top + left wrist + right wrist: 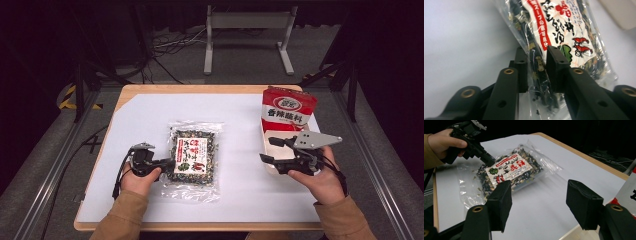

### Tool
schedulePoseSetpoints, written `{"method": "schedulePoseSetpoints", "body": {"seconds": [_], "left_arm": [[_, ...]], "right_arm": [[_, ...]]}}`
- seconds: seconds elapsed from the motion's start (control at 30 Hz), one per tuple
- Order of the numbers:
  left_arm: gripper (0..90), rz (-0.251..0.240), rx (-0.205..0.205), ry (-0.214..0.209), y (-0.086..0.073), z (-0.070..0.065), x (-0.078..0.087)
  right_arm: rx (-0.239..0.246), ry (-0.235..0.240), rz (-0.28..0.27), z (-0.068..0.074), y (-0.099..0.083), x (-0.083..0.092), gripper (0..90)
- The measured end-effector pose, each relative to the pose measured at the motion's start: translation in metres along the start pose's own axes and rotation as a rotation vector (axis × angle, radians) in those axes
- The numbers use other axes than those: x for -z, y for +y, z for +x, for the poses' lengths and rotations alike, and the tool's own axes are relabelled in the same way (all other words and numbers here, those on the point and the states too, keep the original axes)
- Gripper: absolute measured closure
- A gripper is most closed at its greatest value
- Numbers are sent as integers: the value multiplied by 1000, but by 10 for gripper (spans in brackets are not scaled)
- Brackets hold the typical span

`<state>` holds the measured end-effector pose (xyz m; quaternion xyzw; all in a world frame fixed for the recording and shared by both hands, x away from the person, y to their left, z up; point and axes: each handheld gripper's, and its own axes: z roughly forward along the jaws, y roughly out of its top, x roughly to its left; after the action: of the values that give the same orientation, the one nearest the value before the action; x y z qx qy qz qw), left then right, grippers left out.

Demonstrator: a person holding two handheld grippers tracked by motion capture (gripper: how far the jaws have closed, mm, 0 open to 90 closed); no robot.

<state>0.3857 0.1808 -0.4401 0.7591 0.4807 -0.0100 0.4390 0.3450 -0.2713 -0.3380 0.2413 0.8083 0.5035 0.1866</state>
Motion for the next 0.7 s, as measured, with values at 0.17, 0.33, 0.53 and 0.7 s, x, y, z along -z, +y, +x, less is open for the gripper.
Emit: {"method": "schedulePoseSetpoints", "body": {"seconds": [0.17, 0.33, 0.53, 0.7], "left_arm": [[788, -47, -44, -7, 2, -7, 8], [796, -109, -94, -32, 5, -18, 21], [805, -160, -190, -41, 9, -32, 39], [809, -200, -267, -33, 12, -45, 49]], "right_arm": [[-2, 2, 2, 0, 0, 0, 380], [-3, 7, 8, 1, 0, -2, 397], [-8, 13, 5, 1, 2, -6, 407], [-24, 26, 3, 0, 5, -8, 420]]}}
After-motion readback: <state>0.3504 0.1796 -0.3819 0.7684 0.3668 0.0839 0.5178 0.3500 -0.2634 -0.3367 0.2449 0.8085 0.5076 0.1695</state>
